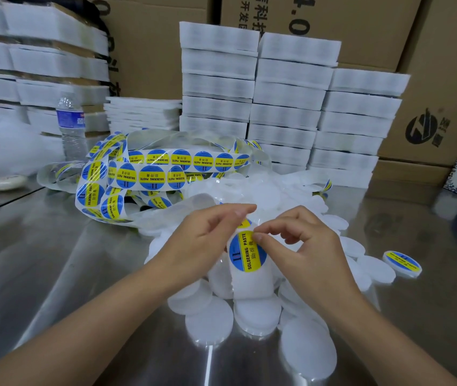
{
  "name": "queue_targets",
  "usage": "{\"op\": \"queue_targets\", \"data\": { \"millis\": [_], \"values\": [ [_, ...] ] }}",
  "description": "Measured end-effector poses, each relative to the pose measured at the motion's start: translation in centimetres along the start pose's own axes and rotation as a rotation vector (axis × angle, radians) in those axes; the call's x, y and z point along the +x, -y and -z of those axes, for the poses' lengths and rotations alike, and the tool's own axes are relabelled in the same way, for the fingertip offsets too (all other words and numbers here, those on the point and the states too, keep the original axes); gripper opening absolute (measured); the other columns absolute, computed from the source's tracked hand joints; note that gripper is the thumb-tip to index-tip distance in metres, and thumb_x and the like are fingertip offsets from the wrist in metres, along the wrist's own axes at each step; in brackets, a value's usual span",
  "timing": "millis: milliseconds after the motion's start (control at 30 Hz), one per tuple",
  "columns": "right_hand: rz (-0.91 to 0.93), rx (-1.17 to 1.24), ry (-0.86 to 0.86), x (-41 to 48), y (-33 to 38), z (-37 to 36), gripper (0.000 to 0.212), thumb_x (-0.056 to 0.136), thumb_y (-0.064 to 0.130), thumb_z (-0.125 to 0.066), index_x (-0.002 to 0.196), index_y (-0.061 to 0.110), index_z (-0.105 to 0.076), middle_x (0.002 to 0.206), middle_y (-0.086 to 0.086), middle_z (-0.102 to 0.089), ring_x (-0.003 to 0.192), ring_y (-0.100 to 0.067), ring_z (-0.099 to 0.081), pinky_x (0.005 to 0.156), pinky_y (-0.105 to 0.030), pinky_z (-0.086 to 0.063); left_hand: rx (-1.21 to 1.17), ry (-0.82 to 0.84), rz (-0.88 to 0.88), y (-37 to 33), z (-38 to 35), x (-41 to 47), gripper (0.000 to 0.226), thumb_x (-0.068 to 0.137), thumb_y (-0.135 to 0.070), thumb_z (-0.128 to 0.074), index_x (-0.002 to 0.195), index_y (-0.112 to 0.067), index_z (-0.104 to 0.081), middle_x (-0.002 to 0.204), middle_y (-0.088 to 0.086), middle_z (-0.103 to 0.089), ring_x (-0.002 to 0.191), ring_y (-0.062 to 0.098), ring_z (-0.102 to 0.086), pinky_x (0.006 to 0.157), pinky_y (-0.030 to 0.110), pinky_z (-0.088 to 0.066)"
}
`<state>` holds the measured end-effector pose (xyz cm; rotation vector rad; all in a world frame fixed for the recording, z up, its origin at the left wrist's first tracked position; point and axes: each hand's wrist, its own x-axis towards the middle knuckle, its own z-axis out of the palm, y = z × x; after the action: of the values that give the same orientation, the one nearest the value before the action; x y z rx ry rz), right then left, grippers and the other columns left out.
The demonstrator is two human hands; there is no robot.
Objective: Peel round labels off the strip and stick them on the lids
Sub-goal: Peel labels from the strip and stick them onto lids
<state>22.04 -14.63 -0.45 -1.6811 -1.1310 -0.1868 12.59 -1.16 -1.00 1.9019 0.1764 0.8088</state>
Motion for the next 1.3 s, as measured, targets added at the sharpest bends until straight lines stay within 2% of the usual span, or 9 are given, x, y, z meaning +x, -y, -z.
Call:
{"op": "queue_targets", "data": {
  "millis": [133,300,433,600,700,800,900,1033,1300],
  "values": [
    [0.007,-0.022,0.069,0.1,0.2,0.2,0.018,0.075,0.020,-0.074,0.067,0.035,-0.070,0.078,0.011,-0.053,0.079,-0.003,-0.049,0.067,-0.011,-0.037,-0.023,-0.131,0.059,0.2,0.4,0.6,0.042,0.097,-0.004,-0.043,0.098,-0.041,-0.063,0.099,0.009,-0.063,0.077,0.010,-0.061,0.056,0.015,-0.050],
    [-0.106,0.281,0.144,1.3,0.6,2.2,0.020,0.076,0.013,-0.071,0.065,0.029,-0.072,0.071,0.008,-0.058,0.063,-0.005,-0.047,0.061,-0.014,-0.039,-0.060,-0.221,0.110,0.4,0.6,1.0,0.040,0.097,-0.002,-0.042,0.101,-0.036,-0.063,0.084,-0.003,-0.054,0.057,-0.005,-0.053,0.054,0.014,-0.051],
    [-0.331,0.412,-0.065,3.1,-1.3,4.5,0.016,0.081,0.012,-0.066,0.068,0.019,-0.070,0.058,0.012,-0.060,0.058,-0.006,-0.049,0.061,-0.020,-0.046,-0.076,-0.247,0.129,0.4,0.7,1.0,0.042,0.096,-0.003,-0.043,0.095,-0.039,-0.065,0.101,0.007,-0.067,0.081,0.021,-0.058,0.066,0.027,-0.050],
    [-0.540,-0.003,-0.140,4.4,-5.4,7.8,0.004,0.083,0.023,-0.066,0.086,0.021,-0.067,0.065,0.007,-0.063,0.061,-0.013,-0.055,0.063,-0.031,-0.045,-0.071,-0.219,0.117,-0.1,0.5,0.8,0.042,0.096,-0.004,-0.044,0.095,-0.039,-0.066,0.104,0.018,-0.065,0.086,0.040,-0.057,0.072,0.040,-0.049],
    [-0.634,-0.385,-0.048,4.2,-7.6,9.7,0.039,0.081,0.032,-0.066,0.117,0.024,-0.053,0.103,0.001,-0.064,0.092,-0.023,-0.060,0.074,-0.032,-0.044,-0.076,-0.204,0.112,-0.1,0.4,0.7,0.041,0.096,-0.004,-0.044,0.097,-0.039,-0.066,0.102,0.016,-0.067,0.080,0.029,-0.056,0.069,0.034,-0.046],
    [-0.667,-0.571,0.163,3.8,-9.0,10.8,0.077,0.081,0.019,-0.064,0.146,0.017,-0.022,0.131,-0.010,-0.053,0.113,-0.029,-0.053,0.090,-0.035,-0.042,-0.086,-0.197,0.106,-0.1,0.4,0.7,0.041,0.096,-0.003,-0.044,0.098,-0.038,-0.066,0.098,0.013,-0.066,0.077,0.025,-0.055,0.066,0.031,-0.044],
    [-0.689,-0.698,0.440,3.2,-9.1,10.7,0.100,0.080,0.011,-0.062,0.149,0.022,0.009,0.116,-0.012,-0.058,0.097,-0.026,-0.057,0.082,-0.031,-0.046,-0.088,-0.189,0.089,-0.1,0.4,0.6,0.041,0.096,-0.002,-0.044,0.098,-0.036,-0.066,0.093,0.001,-0.066,0.076,0.019,-0.057,0.062,0.025,-0.046],
    [-0.660,-0.710,0.471,3.0,-9.6,10.3,0.100,0.082,0.013,-0.063,0.149,0.024,0.011,0.119,-0.013,-0.056,0.100,-0.026,-0.055,0.083,-0.029,-0.043,-0.105,-0.186,0.089,-0.1,0.5,0.6,0.041,0.096,-0.001,-0.044,0.097,-0.036,-0.067,0.073,-0.021,-0.064,0.067,0.005,-0.058,0.054,0.014,-0.045],
    [-0.674,-0.697,0.338,3.0,-10.2,10.6,0.098,0.080,0.022,-0.063,0.149,0.028,0.007,0.106,-0.007,-0.052,0.092,-0.024,-0.050,0.084,-0.032,-0.043,-0.088,-0.191,0.076,-0.4,0.4,0.6,0.042,0.096,-0.002,-0.044,0.099,-0.037,-0.066,0.092,0.001,-0.064,0.081,0.025,-0.058,0.064,0.028,-0.046]
  ]
}}
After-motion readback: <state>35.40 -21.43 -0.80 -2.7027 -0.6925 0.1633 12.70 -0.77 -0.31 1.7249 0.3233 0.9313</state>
